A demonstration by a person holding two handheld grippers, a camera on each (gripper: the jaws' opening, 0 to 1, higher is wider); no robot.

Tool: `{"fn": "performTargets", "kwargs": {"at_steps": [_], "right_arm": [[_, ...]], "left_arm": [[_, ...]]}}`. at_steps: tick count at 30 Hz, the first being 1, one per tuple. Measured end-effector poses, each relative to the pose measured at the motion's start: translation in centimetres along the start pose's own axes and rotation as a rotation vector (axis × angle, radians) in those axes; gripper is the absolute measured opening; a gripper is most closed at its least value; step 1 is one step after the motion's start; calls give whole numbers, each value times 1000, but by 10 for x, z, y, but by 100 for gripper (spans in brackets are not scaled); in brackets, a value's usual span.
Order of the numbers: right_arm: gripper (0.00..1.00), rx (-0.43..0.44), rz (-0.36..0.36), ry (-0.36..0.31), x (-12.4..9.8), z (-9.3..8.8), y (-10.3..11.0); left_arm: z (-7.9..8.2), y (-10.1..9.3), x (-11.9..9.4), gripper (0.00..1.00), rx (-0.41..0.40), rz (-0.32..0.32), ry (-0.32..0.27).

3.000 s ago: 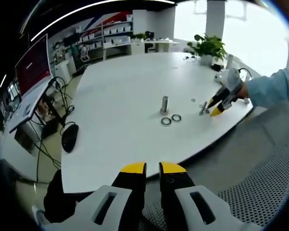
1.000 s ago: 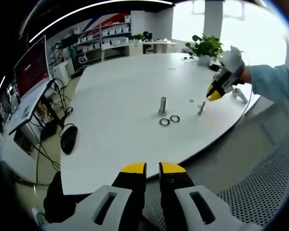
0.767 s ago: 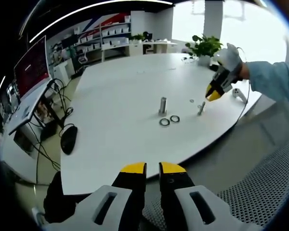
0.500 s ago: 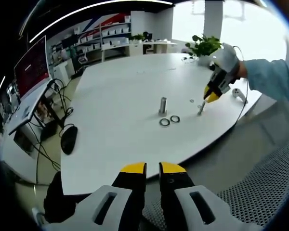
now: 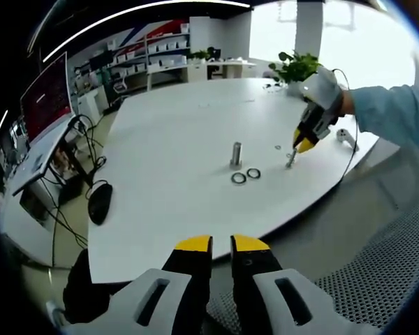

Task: Place the washer onto the threaded stud by aligning its center hole with the stud, sliding it down to the base, and recovering from edge contact or off-axis alignment until the washer reaches the visible bottom stop.

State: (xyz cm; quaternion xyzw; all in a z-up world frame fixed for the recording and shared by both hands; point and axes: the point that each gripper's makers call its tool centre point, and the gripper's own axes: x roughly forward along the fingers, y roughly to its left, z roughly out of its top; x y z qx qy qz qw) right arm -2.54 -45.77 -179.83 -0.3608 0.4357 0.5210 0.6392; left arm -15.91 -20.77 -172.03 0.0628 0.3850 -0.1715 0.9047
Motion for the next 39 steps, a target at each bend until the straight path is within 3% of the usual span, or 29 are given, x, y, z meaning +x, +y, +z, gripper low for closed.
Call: {"fn": "performTargets", "kwargs": {"at_steps": [18, 39], "right_arm": [[13, -53, 35, 98, 38, -14, -4], [14, -65, 56, 114, 48, -16, -4]], "left_arm": [[0, 0, 0, 8, -1, 0, 4], [0, 1, 0, 8, -2, -2, 4]]}}
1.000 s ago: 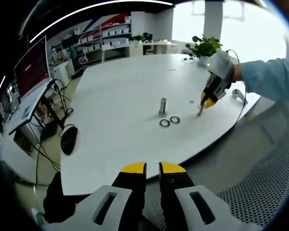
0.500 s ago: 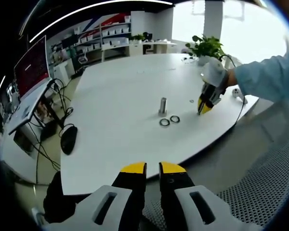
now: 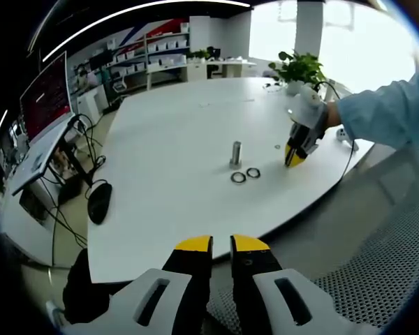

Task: Place the washer onto the threaded stud by aligning its center hole with the stud, sliding it down to the base, and recovering from edge contact or off-axis alignment until the washer reaches the visible bottom stop.

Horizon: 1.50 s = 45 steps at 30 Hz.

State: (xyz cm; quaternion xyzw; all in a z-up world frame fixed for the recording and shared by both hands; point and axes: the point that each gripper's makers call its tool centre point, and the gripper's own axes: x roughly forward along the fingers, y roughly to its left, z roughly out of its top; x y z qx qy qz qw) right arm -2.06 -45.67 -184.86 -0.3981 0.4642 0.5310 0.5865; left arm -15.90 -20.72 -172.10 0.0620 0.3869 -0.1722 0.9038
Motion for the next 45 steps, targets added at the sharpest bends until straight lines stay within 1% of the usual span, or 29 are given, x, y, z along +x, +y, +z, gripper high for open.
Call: {"fn": "performTargets", "kwargs": {"at_steps": [1, 4, 9, 13, 16, 19, 22, 26, 28, 30, 32, 34, 36, 37, 40, 41, 45], "right_arm": [[16, -4, 1, -2, 0, 0, 0], [27, -14, -21, 3, -1, -4, -3], [29, 5, -33, 3, -7, -14, -8], [29, 39, -38, -31, -16, -15, -8], [29, 93, -38, -90, -21, -13, -10], [29, 124, -36, -100, -25, -18, -12], [28, 156, -70, -143, -31, -20, -19], [27, 210, -85, -165, -35, -27, -25], [27, 239, -89, -175, -35, -30, -27], [27, 277, -99, -206, -36, -30, -28], [27, 331, -94, -249, -36, -27, -27], [27, 364, -98, -271, -35, -28, -29], [27, 415, -88, -303, -34, -27, -29], [27, 426, -84, -309, -34, -27, -28], [26, 505, -19, -363, -29, -23, -20], [26, 516, -14, -370, -28, -24, -19], [25, 501, -31, -346, -21, -32, -16]], "left_arm": [[0, 0, 0, 8, 0, 0, 0], [0, 0, 0, 8, 0, 0, 0], [0, 0, 0, 8, 1, -1, -1], [0, 0, 0, 8, 2, -2, -1], [0, -1, 0, 7, 3, -3, -3], [1, -1, 0, 7, 4, -4, -3], [1, -1, 0, 7, 3, -4, -4], [1, -1, 0, 7, 4, -4, -4], [1, -1, 0, 7, 3, -4, -5], [1, -1, 0, 7, 4, -4, -4], [1, -1, 0, 7, 4, -4, -4], [1, -1, 0, 7, 3, -4, -4], [1, -1, 0, 7, 3, -4, -4], [1, -1, 0, 7, 3, -4, -4], [1, 0, 0, 7, 2, -3, -3], [1, 0, 0, 7, 2, -3, -3], [0, 0, 0, 7, 0, -2, -2]]}}
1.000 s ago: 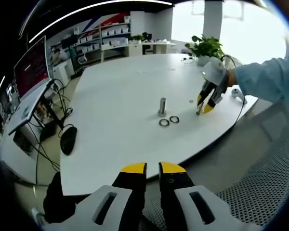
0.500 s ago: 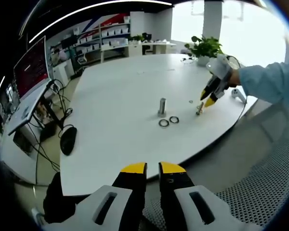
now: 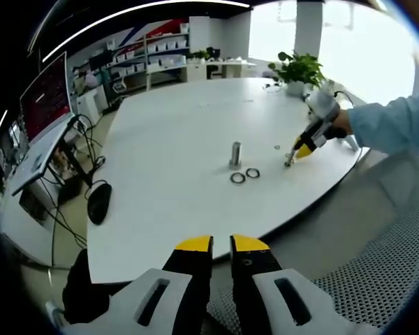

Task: Place the washer onto the threaded stud by aligning its center hole with the stud, sliding it down to the base, and recovering from edge contact or off-axis alignment until the washer reaches the visible bottom stop.

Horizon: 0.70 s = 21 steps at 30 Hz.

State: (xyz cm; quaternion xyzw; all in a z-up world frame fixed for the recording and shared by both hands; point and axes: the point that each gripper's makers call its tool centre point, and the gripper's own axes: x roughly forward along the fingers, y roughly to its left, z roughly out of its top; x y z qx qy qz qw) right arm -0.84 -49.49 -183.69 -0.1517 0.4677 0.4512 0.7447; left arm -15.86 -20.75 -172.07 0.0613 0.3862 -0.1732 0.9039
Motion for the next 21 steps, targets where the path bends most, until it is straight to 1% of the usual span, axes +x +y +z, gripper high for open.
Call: {"fn": "performTargets", "kwargs": {"at_steps": [3, 5, 8, 11, 12, 14, 16, 19, 21], "right_arm": [[24, -16, -7, 10, 3, -4, -1], [24, -45, -10, 26, 5, -7, 1], [24, -118, 0, 64, 9, -10, 6], [23, -146, -8, 84, 13, -10, 9], [23, -179, -18, 81, 13, -6, 8], [23, -186, -21, 91, 14, -6, 9], [22, -219, -34, 104, 16, -5, 8], [19, -300, -60, 137, 16, -6, 5], [18, -298, -68, 141, 16, -5, 5]], "left_arm": [[0, 0, 0, 7, 0, 0, 0], [0, 0, 0, 7, 0, 0, 1], [0, 0, 0, 7, 0, 0, 2], [0, 0, 0, 7, -1, 1, 2], [0, 0, 0, 7, -1, 1, 2], [0, 0, 0, 7, -1, 0, 3], [0, 1, 0, 7, -1, 1, 1], [0, 1, 0, 7, -2, 1, -1], [0, 1, 0, 7, -3, 2, -2]]}}
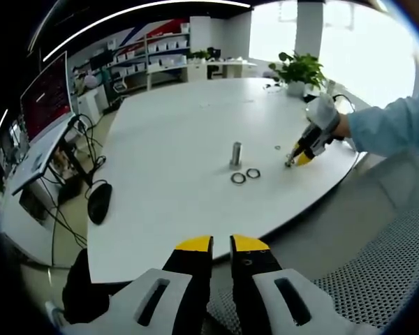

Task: Place the washer onto the threaded stud by aligning its center hole with the stud, sliding it down to the base, and recovering from edge contact or off-axis alignment until the washer reaches the visible bottom stop.

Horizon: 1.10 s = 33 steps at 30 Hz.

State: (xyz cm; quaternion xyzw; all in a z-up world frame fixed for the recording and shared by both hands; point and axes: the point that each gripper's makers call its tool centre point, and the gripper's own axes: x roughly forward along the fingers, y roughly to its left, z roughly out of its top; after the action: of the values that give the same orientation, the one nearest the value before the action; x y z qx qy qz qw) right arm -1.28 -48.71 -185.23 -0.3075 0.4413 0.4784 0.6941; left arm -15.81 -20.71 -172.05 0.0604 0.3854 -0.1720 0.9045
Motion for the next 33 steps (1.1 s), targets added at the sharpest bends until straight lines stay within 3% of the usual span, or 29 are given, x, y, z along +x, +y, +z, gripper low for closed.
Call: {"fn": "performTargets", "kwargs": {"at_steps": [18, 25, 33], "right_arm": [[14, 22, -14, 25, -3, -2, 2], [14, 38, -9, 16, -16, -2, 3], [14, 56, -15, -29, -36, 12, 3]], "left_arm": [[-1, -1, 0, 7, 4, -3, 3], [0, -1, 0, 7, 5, -6, 1], [1, -1, 0, 7, 6, -6, -4]]}}
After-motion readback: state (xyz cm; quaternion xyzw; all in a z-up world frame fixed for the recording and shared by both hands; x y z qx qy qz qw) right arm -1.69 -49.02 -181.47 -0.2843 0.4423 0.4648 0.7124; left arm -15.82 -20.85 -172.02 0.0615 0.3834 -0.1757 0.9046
